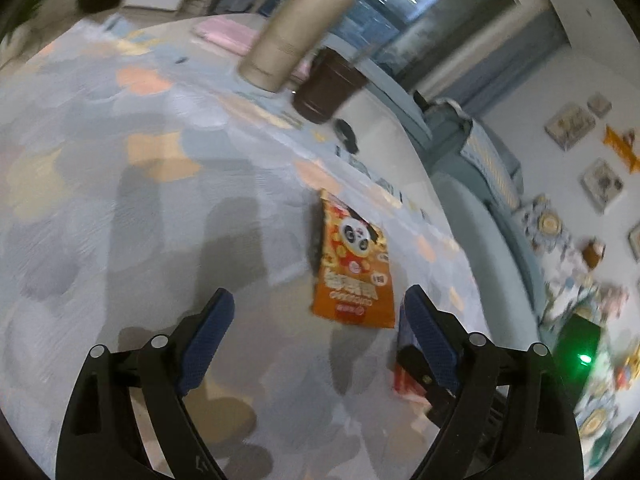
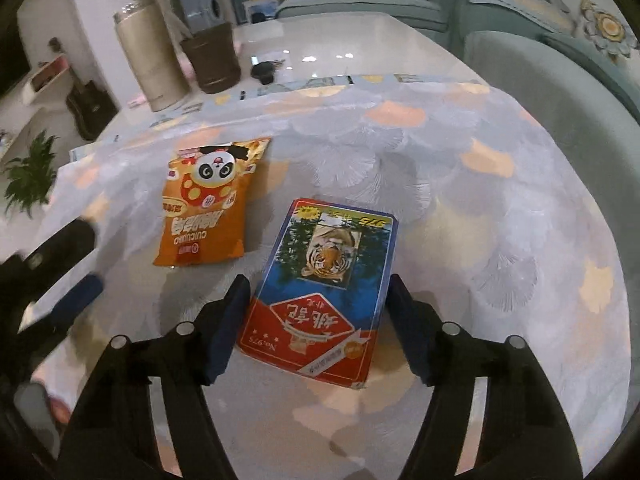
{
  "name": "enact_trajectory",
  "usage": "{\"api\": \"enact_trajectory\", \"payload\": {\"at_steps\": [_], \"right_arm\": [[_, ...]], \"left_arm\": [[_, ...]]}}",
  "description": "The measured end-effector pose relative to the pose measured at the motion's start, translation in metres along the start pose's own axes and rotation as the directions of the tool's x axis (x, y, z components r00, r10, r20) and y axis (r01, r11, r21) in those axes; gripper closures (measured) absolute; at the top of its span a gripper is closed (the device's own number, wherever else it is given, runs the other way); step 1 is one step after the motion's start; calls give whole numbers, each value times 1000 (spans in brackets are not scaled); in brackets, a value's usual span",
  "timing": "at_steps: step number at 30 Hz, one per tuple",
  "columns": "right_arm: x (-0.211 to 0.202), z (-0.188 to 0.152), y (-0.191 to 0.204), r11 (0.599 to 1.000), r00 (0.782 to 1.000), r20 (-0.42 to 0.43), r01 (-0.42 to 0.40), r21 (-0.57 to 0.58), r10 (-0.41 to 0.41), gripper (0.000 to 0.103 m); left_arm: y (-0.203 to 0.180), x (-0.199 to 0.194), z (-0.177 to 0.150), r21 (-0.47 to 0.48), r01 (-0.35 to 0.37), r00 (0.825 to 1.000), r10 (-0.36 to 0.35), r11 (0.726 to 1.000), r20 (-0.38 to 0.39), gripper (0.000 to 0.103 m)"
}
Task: Collect trash
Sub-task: 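Grasp the tiger-print card box with the right gripper while the left grasps the snack bag, then carry the snack bag and card box to the wastebasket and open both grippers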
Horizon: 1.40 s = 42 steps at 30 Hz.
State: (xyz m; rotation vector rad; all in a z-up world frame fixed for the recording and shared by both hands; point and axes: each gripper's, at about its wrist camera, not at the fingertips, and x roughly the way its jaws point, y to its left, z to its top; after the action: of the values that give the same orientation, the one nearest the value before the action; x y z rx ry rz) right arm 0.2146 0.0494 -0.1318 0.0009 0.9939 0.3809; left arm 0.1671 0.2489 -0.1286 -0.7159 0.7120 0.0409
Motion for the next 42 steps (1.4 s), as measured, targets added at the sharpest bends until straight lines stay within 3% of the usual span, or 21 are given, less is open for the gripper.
{"api": "enact_trajectory", "payload": {"at_steps": [3,7,10,13,16,17,19,22,25,26,27,29,34,36,38,40,42], "right_arm": [[-9,-4,-28,994,995,11,-104,30,103,45],[-19,-9,-66,997,998,24,-64,47,63,45],[-22,-11,-89,996,998,33,-53,76,50,45],[-24,-16,-93,998,998,59,-35,61,31,45],[-22,-17,-84,1000,998,60,-13,20,12,45],[-22,-16,-84,1000,998,59,-19,15,18,45],[-22,-16,-85,999,998,59,-27,17,26,45],[-23,-17,-85,999,998,61,-34,7,34,45],[-27,-18,-81,999,995,91,-33,-12,34,45],[-29,-18,-81,999,994,104,-35,-16,37,46],[-33,-19,-80,999,991,125,-48,-23,50,46],[-39,-20,-81,998,986,156,-61,-30,65,46],[-43,-19,-88,996,980,179,-90,-7,90,46],[-45,-19,-91,996,977,194,-88,9,85,80],[-43,-19,-96,987,972,173,-162,18,156,102],[-32,-18,-97,989,985,102,-141,34,137,102],[-31,-18,-100,982,979,98,-182,45,177,100]], "left_arm": [[-12,16,2,57,-41,999,42,998,-13,18],[-34,34,1,151,-71,996,77,986,-36,17],[-53,49,-1,229,-133,988,146,964,-41,16],[-69,67,-1,310,-234,965,258,921,-37,15],[-86,89,-5,418,-352,916,399,837,-28,13],[-88,91,-6,432,-369,907,419,823,-23,13],[-87,90,-6,434,-388,901,433,813,-5,24],[-79,78,-3,394,-374,916,401,840,16,37],[-82,71,-7,396,-340,934,356,853,33,58],[-85,69,-9,407,-326,940,340,853,41,73],[-88,69,-12,418,-298,949,314,858,32,99],[-92,67,-16,424,-285,954,298,860,37,99],[-91,49,-21,394,-192,980,193,899,39,101],[-91,43,-22,379,-147,989,147,914,29,101],[-94,36,-23,372,-131,991,131,919,26,101],[-95,32,-24,367,-125,992,124,922,25,101],[-95,24,-25,355,-100,995,95,930,31,101]]}}
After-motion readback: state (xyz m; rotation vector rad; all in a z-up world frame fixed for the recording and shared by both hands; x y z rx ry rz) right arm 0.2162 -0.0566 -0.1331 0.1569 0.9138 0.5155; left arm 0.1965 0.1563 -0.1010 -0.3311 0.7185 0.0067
